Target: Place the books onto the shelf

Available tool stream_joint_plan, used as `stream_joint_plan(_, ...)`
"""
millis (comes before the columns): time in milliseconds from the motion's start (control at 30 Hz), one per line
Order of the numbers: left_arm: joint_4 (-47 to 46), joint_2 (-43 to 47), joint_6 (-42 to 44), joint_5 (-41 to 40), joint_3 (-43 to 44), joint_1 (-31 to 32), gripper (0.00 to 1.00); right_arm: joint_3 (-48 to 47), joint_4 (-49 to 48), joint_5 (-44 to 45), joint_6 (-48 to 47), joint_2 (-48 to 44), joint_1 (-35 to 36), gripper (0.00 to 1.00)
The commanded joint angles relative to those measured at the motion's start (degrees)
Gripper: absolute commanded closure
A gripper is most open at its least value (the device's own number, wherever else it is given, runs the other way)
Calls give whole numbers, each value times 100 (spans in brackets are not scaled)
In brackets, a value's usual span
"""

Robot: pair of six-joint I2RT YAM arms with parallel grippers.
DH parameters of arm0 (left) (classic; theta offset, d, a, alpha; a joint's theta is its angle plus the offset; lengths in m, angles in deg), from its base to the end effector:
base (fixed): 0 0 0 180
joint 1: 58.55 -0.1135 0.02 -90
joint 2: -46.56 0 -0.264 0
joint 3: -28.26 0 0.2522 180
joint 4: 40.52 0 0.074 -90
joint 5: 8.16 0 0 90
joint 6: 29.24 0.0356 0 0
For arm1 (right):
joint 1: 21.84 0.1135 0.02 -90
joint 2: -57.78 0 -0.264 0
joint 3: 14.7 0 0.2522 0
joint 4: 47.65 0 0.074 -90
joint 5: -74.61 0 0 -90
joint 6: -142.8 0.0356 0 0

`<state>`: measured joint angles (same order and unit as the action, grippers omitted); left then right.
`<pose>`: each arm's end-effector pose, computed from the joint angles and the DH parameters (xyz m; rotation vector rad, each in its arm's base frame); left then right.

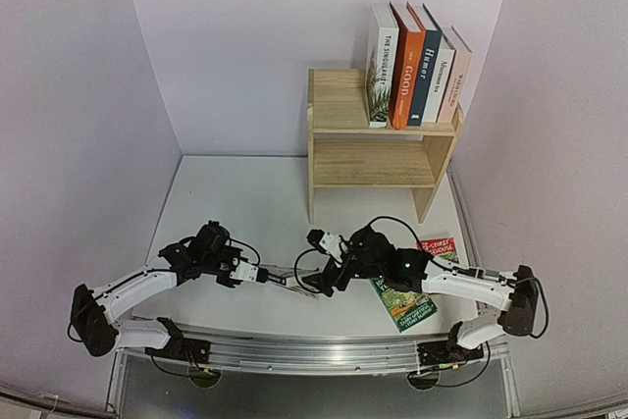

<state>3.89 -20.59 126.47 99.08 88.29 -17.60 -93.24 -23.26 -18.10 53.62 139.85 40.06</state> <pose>0.1705 -0.1619 0.2410 2.0173 1.3425 -0.1773 0.1549 0.2938 0.3081 -1.1124 1.8255 0.7126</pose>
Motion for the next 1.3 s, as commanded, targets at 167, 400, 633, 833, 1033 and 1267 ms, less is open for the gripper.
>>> stream_joint_plan(167,475,173,-297,63,639,10,100,-635,-728,-144,-2033,853,507,3)
stream_joint_plan(400,480,347,-423,74,686,12,100,-947,-721,206,-2034,1463,514,10)
stream_joint_plan(633,94,870,-836,353,470,11,100,-902,-755,271,-2051,1483,507,75)
stream_joint_plan(833,39,1182,-2126,328,835,8,26,-720,-911,198,-1863,898,499,100)
stream_joint_plan(1033,-11,1714,-3473,420,995,-11,0,-575,-1641,-383,-1545,-120,401,100)
stream_joint_plan(1267,-226,2149,-4065,1260,1122,-15,0,-830,-1808,-1119,-1547,-483,358,100)
